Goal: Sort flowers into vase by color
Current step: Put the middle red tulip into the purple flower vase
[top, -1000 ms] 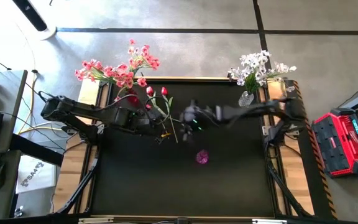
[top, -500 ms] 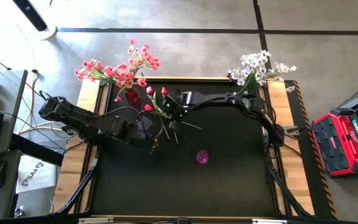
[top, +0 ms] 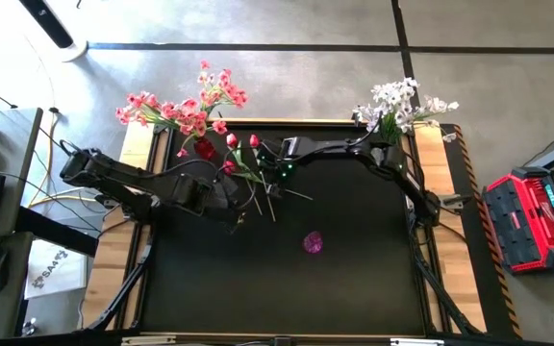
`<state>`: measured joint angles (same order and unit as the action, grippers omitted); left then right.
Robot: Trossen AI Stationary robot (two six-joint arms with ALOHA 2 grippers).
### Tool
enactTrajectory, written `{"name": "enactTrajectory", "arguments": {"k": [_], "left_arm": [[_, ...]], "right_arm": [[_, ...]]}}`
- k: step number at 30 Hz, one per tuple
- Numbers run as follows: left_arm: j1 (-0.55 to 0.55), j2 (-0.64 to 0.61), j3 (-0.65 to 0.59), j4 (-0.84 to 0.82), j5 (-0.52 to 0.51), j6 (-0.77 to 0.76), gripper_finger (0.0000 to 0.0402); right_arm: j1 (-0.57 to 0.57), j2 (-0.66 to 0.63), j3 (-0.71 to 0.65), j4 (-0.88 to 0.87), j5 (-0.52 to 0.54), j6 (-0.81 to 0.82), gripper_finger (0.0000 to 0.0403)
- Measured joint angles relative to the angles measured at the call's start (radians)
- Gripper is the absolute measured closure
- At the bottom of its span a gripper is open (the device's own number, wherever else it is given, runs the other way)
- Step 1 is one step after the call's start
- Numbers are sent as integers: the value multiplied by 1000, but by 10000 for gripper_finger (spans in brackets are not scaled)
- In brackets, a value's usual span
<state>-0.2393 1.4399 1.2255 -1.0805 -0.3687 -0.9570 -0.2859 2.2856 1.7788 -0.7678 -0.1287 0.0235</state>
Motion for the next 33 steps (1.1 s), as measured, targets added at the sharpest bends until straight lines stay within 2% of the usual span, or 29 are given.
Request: {"name": "enactTrajectory", "arguments": {"k": [5,8,11,17,21,25,28,33], "left_arm": [[46,0,0,2,17,58,175],[65,0,0,5,18,82,175],[76,0,0,8,20,86,175],[77,0,0,9,34,97,175],[80,0,0,18,44,120,175],[91,0,0,59,46,140,175],[96,0,1,101,45,157,175],[96,0,1,196,42,197,175]], "right_arm": [[5,0,-4,7,9,2,298],[11,7,-4,4,26,-5,342],[9,8,-2,-32,-22,-6,391],[17,-67,-12,-285,-114,-23,399],[20,-172,-8,-377,-215,-24,401],[24,-286,-9,-379,-331,8,402],[27,-387,-7,-376,-322,35,402],[28,-525,-8,-365,-150,103,402]]}}
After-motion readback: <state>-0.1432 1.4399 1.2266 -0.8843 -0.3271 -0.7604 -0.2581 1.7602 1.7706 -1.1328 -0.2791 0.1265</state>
